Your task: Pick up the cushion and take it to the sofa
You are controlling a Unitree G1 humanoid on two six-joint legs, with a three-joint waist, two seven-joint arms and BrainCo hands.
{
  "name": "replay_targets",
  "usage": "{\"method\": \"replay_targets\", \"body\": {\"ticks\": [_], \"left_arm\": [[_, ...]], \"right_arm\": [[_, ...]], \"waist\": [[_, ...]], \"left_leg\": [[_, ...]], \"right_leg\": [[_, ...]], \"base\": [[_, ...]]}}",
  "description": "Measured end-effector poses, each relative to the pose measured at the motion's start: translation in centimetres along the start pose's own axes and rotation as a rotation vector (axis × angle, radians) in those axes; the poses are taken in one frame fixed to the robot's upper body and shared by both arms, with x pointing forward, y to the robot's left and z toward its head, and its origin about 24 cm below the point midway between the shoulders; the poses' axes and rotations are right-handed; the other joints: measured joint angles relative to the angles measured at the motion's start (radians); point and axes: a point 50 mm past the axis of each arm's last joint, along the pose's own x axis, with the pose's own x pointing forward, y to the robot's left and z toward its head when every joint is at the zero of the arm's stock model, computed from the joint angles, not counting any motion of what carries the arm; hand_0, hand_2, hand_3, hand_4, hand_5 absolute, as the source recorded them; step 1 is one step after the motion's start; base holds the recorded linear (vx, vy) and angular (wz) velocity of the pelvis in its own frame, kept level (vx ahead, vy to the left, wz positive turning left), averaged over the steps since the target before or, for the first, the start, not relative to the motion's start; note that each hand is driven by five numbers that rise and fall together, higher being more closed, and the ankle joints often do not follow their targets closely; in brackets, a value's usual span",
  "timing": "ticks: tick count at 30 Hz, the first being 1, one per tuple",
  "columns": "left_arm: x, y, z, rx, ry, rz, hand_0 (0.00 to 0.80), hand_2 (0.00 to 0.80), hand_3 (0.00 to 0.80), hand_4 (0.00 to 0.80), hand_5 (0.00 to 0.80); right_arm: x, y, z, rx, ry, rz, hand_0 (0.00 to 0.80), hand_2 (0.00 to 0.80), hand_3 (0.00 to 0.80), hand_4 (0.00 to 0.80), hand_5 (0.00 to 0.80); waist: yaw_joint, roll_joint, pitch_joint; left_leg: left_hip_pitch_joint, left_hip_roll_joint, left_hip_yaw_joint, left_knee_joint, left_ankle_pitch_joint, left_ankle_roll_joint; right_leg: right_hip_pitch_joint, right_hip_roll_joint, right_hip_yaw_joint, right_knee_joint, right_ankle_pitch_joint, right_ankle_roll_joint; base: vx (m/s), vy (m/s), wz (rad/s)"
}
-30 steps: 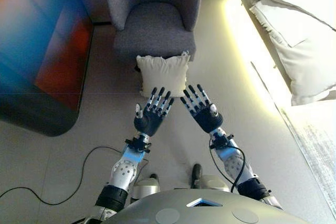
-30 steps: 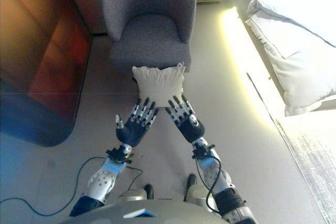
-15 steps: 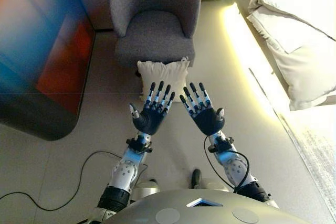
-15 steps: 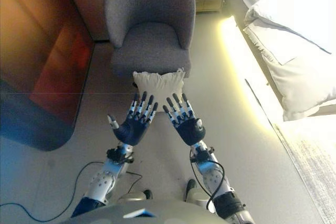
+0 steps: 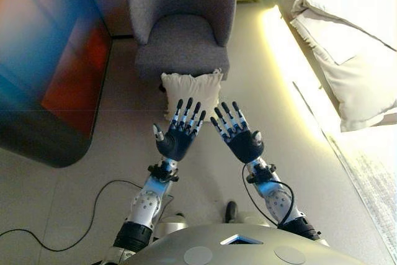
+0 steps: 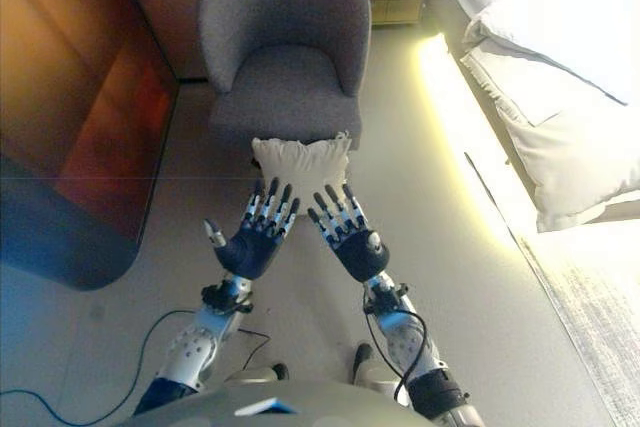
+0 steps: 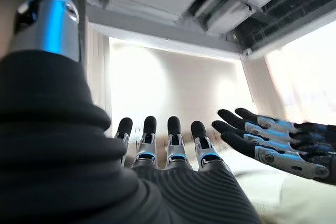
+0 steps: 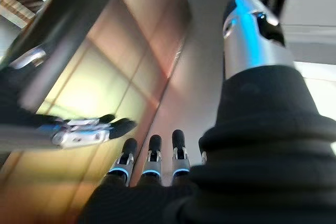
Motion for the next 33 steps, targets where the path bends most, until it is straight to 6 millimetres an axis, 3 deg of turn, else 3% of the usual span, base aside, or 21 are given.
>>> {"method": "replay_targets", "body": {"ticks": [3,6,9,12,18,21,29,33], "left_arm": [[-0.9,1.5,2.3,0.385,0.03,0.219,0.0,0.0,0.0,0.0,0.0],[-2.1,2.8,5.6,0.681,-0.026,0.44,0.0,0.0,0.0,0.0,0.0],[-3.4,4.0,7.3,0.87,-0.044,0.613,0.0,0.0,0.0,0.0,0.0],[-4.6,4.9,7.5,0.945,-0.013,0.702,0.0,0.0,0.0,0.0,0.0],[-7.7,6.1,5.2,0.805,0.009,0.754,0.0,0.0,0.0,0.0,0.0],[-8.6,6.7,5.0,0.805,0.018,0.79,0.0,0.0,0.0,0.0,0.0],[-8.1,6.5,5.3,0.817,0.006,0.761,0.0,0.0,0.0,0.0,0.0],[-6.6,6.1,6.1,0.841,-0.007,0.7,0.0,0.0,0.0,0.0,0.0]], "right_arm": [[-1.4,-2.3,1.3,-0.35,0.111,-0.238,0.0,0.0,0.0,0.0,0.0],[-3.2,-4.6,3.2,-0.543,0.128,-0.476,0.0,0.0,0.0,0.0,0.0],[-4.6,-6.2,4.1,-0.718,0.151,-0.674,0.0,0.0,0.0,0.0,0.0],[-5.5,-6.9,4.6,-0.887,0.188,-0.794,0.0,0.0,0.0,0.0,0.0],[-8.0,-7.2,3.4,-0.677,0.179,-0.837,0.0,0.0,0.0,0.0,0.0],[-8.1,-7.0,2.6,-0.617,0.18,-0.809,0.0,0.0,0.0,0.0,0.0],[-6.7,-6.8,3.1,-0.592,0.153,-0.74,0.0,0.0,0.0,0.0,0.0],[-6.3,-6.8,3.1,-0.551,0.119,-0.76,0.0,0.0,0.0,0.0,0.0]], "waist": [[0.0,0.001,-0.001],[0.0,0.002,-0.001],[0.0,0.004,0.0],[0.0,0.004,0.005],[0.0,0.008,0.037],[-0.001,0.001,0.052],[0.001,-0.017,0.09],[-0.001,-0.023,0.112]], "left_leg": [[-0.001,0.0,0.0,0.0,0.0,0.0],[-0.004,0.0,0.0,-0.001,0.001,0.0],[-0.009,0.0,0.0,-0.001,0.001,0.0],[-0.024,-0.001,0.0,-0.001,0.003,0.001],[-0.019,-0.001,0.005,-0.002,0.003,0.001],[-0.018,0.0,0.011,-0.002,0.002,0.001],[-0.038,-0.006,0.03,0.07,-0.031,0.007],[-0.079,-0.044,0.026,0.137,-0.066,0.042]], "right_leg": [[-0.001,0.0,0.0,0.0,0.0,-0.001],[-0.005,0.001,0.001,0.0,0.001,-0.001],[-0.01,0.0,0.001,0.0,0.001,-0.001],[-0.028,-0.001,0.001,-0.001,0.0,0.0],[-0.027,-0.001,0.002,0.0,0.001,-0.002],[-0.027,0.0,0.004,0.0,-0.001,0.002],[-0.046,-0.012,0.03,0.055,-0.019,0.004],[-0.125,-0.058,0.033,0.212,-0.069,0.018]], "base": [[0.0,0.0,0.0],[-0.05,0.006,-0.01],[-0.075,0.014,0.0],[-0.014,0.006,0.0],[0.06,0.047,-0.01],[0.081,0.051,-0.03],[0.034,0.098,-0.08],[0.016,0.216,0.06]]}}
